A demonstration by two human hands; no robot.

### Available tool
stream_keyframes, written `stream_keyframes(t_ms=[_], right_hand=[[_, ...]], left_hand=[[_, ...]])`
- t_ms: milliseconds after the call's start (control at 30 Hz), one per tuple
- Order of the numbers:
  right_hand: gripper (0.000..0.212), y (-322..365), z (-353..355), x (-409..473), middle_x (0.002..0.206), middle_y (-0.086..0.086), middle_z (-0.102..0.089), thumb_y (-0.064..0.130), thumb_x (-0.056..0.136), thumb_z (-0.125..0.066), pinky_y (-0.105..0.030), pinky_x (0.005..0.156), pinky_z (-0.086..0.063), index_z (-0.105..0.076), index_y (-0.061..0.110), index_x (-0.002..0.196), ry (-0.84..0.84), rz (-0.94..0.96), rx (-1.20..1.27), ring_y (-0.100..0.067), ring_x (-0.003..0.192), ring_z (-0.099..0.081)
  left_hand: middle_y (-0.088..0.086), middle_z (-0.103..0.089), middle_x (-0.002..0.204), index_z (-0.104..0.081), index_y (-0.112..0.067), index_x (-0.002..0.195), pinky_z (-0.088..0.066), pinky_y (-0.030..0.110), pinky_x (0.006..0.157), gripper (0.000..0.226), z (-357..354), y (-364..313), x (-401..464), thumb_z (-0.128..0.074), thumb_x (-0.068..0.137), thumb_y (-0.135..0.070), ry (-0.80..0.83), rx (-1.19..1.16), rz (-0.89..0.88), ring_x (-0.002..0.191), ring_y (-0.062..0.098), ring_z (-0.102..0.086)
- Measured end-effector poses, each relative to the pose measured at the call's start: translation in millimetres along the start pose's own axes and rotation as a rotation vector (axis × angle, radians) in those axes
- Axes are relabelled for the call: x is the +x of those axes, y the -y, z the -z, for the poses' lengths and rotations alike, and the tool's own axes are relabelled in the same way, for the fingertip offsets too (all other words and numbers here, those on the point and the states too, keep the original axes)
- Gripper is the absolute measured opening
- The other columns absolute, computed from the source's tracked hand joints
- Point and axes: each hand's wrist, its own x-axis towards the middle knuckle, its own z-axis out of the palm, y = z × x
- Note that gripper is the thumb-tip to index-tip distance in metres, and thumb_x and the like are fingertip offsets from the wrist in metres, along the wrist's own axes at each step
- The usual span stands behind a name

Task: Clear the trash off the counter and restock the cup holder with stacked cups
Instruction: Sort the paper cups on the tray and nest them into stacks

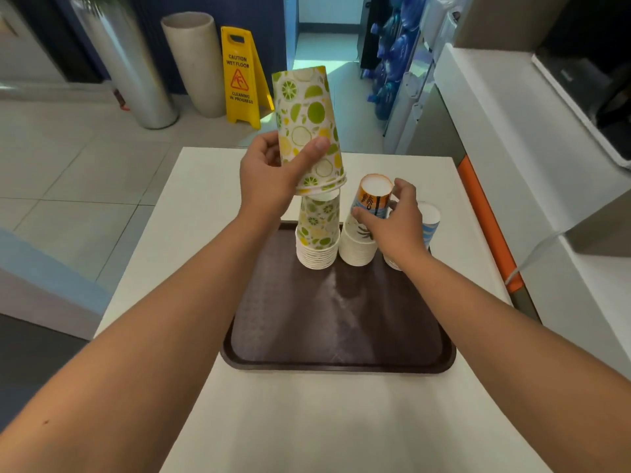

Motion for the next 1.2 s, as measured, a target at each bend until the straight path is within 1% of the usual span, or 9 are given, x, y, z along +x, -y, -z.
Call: stream_keyframes(t_ms=[100,233,367,467,800,900,1033,1100,1200], right_hand=[[0.081,-1.8,-4.1,2.6,0.135,-0.003,-0.053,0.027,0.071,-0.086,-0.032,0.101,-0.046,-0.038,0.016,0.136,-0.021,0.01,0.002,-0.019,0.123,-0.053],[0.07,-4.1,-5.6,3.6,0.13,-0.001,-0.056,0.025,0.074,-0.083,-0.023,0.092,-0.043,-0.044,0.015,0.132,-0.032,0.031,-0.036,-0.015,0.117,-0.054],[0.068,-11.0,-9.0,3.6,0.132,-0.002,-0.054,0.023,0.077,-0.08,-0.024,0.096,-0.043,-0.043,0.015,0.134,-0.047,0.074,-0.061,-0.017,0.121,-0.053],[0.068,-13.8,-12.3,2.8,0.134,-0.001,-0.053,0.025,0.079,-0.078,-0.023,0.097,-0.043,-0.042,0.015,0.136,-0.061,0.078,-0.06,-0.016,0.122,-0.052],[0.069,-19.4,-14.7,0.0,0.134,-0.001,-0.053,0.026,0.079,-0.079,-0.031,0.102,-0.047,-0.043,0.015,0.137,-0.083,0.084,-0.05,-0.015,0.123,-0.052],[0.071,-17.3,-11.3,0.6,0.134,-0.002,-0.054,0.026,0.078,-0.08,-0.034,0.103,-0.048,-0.044,0.014,0.138,-0.058,0.066,-0.043,-0.016,0.123,-0.053],[0.083,-18.6,-2.1,-9.5,0.148,-0.003,-0.044,0.03,0.079,-0.079,-0.032,0.108,-0.041,-0.034,0.013,0.147,-0.022,0.016,-0.044,-0.017,0.134,-0.044],[0.077,-19.0,6.7,-19.9,0.149,0.0,-0.043,0.026,0.083,-0.076,-0.021,0.101,-0.04,-0.034,0.015,0.147,-0.044,0.021,-0.031,-0.01,0.129,-0.045],[0.056,-18.4,24.8,-34.2,0.136,0.004,-0.053,0.02,0.086,-0.072,-0.013,0.089,-0.047,-0.046,0.017,0.135,-0.19,0.059,0.029,-0.003,0.114,-0.052]], left_hand=[[0.003,-0.071,0.114,-0.054,-0.012,0.117,-0.059,0.04,0.089,0.079,-3.5,17.4,11.5,-0.093,0.055,-0.043,0.016,0.148,-0.053,0.104,0.016,-0.071],[-0.004,-0.063,0.117,-0.048,-0.02,0.118,-0.056,0.034,0.094,0.079,0.0,47.3,10.9,-0.093,0.057,-0.043,0.093,0.333,-0.079,0.108,0.009,-0.064],[-0.007,-0.058,0.125,-0.046,-0.021,0.129,-0.05,0.022,0.095,0.08,2.4,76.5,5.4,-0.092,0.065,-0.031,0.169,0.43,-0.054,0.113,0.008,-0.059],[-0.008,-0.061,0.124,-0.053,-0.019,0.129,-0.047,0.024,0.095,0.076,2.2,92.3,3.3,-0.091,0.066,-0.033,0.168,0.538,-0.039,0.111,0.007,-0.057],[-0.009,-0.063,0.12,-0.054,-0.017,0.131,-0.043,0.005,0.078,0.076,0.0,103.6,-0.1,-0.091,0.067,-0.033,0.145,0.571,0.032,0.103,0.005,-0.06],[-0.006,-0.063,0.124,-0.052,-0.016,0.133,-0.045,0.009,0.082,0.077,-2.4,102.9,1.4,-0.091,0.068,-0.033,0.157,0.591,0.04,0.106,0.005,-0.058],[-0.002,-0.056,0.139,-0.043,-0.016,0.142,-0.047,0.03,0.102,0.092,-2.3,98.1,-1.9,-0.092,0.065,-0.035,0.164,0.58,0.074,0.12,0.01,-0.054],[0.0,-0.045,0.149,-0.033,-0.016,0.149,-0.042,0.039,0.111,0.102,-2.9,95.4,-9.1,-0.09,0.067,-0.035,0.085,0.567,0.044,0.135,0.016,-0.045],[-0.003,-0.042,0.133,-0.038,-0.01,0.14,-0.042,0.032,0.104,0.085,-10.5,83.4,-32.7,-0.085,0.071,-0.031,-0.126,0.545,-0.165,0.129,0.019,-0.043]])
